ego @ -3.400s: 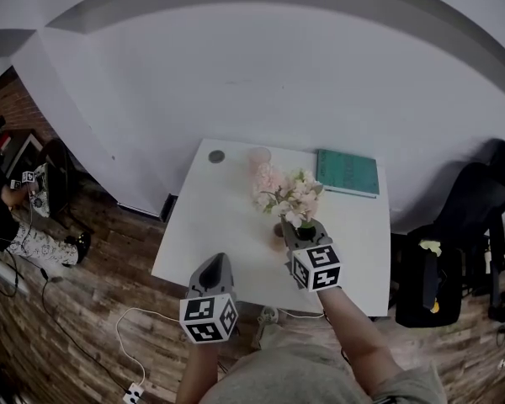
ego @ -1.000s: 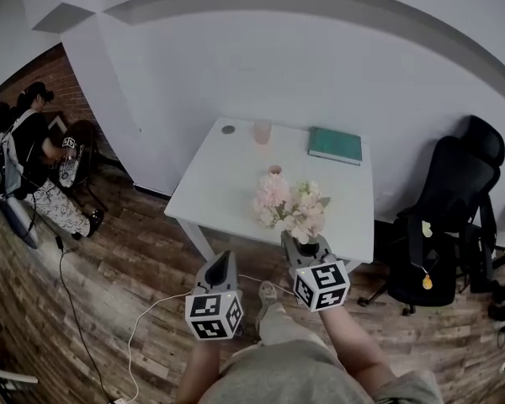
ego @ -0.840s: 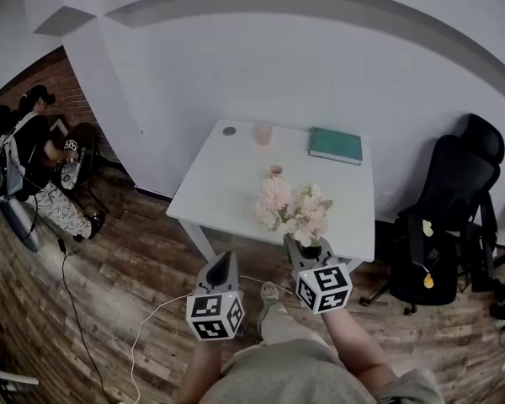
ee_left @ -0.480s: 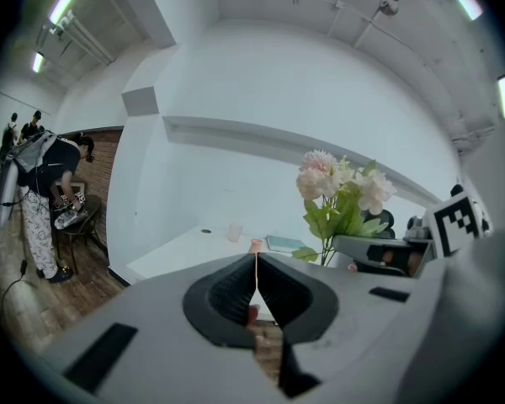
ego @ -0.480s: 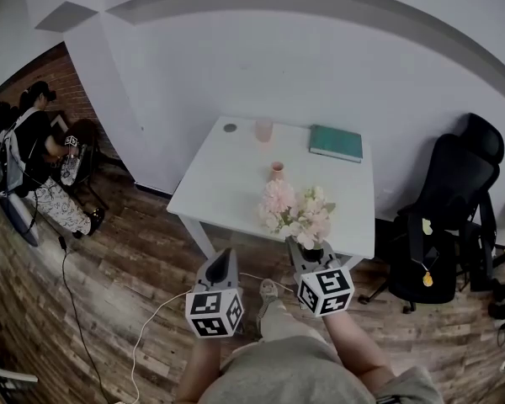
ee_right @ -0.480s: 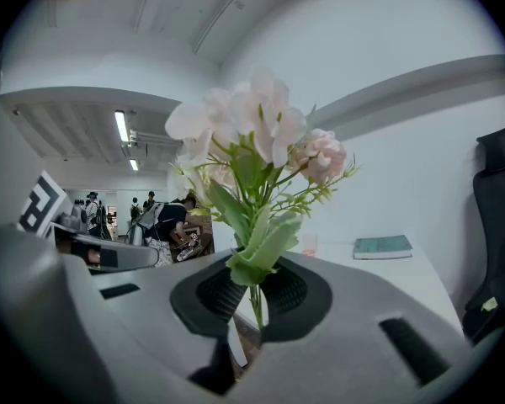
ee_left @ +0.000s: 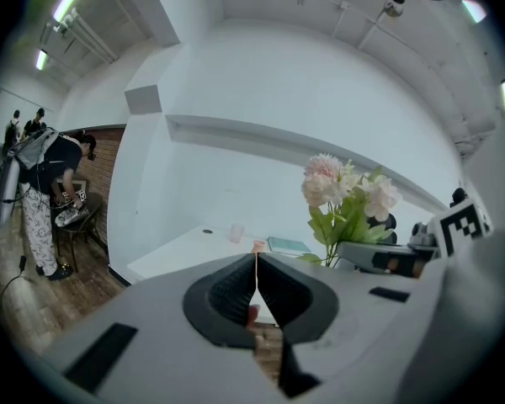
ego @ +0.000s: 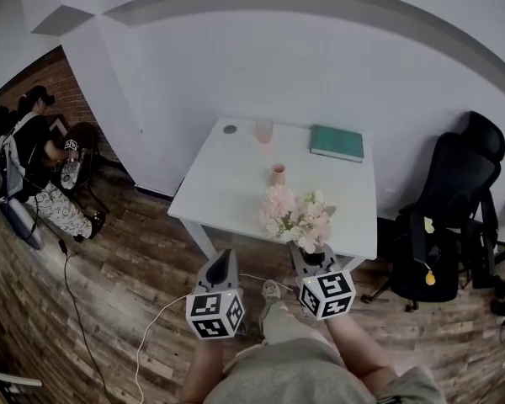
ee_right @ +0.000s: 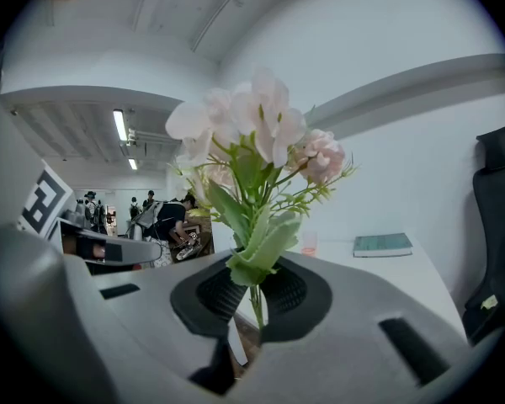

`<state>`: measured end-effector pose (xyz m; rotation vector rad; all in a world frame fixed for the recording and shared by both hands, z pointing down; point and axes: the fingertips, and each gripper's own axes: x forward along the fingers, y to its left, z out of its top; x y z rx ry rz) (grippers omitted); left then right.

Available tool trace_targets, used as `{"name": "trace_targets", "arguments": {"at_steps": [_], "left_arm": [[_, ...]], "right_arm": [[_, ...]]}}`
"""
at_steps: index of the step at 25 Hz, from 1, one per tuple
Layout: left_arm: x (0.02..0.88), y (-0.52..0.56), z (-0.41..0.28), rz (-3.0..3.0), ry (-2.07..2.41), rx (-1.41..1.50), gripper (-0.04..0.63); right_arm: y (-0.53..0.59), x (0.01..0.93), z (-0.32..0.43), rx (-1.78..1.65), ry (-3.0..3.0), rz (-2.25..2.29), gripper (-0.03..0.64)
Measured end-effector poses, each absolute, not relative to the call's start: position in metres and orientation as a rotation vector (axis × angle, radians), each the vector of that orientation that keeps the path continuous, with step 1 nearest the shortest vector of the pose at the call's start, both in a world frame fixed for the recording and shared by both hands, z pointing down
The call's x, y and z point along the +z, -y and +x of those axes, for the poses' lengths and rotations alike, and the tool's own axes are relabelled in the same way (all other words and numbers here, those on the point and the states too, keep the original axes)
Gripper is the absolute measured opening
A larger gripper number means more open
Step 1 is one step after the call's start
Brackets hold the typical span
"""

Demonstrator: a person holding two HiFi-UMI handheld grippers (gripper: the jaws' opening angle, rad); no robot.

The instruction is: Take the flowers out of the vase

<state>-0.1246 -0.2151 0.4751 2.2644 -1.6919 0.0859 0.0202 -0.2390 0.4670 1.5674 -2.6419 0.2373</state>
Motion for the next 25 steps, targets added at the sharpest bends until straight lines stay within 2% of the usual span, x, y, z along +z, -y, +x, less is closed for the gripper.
{"name": "trace_targets", "arguments": {"at_steps": [25], "left_arm": [[0.48, 0.22, -0.112, 2.266, 1.671, 0.091, 0.008]], "right_arm": [[0.246, 0.461, 0.025, 0.235, 2.666, 1.57, 0.029]]}}
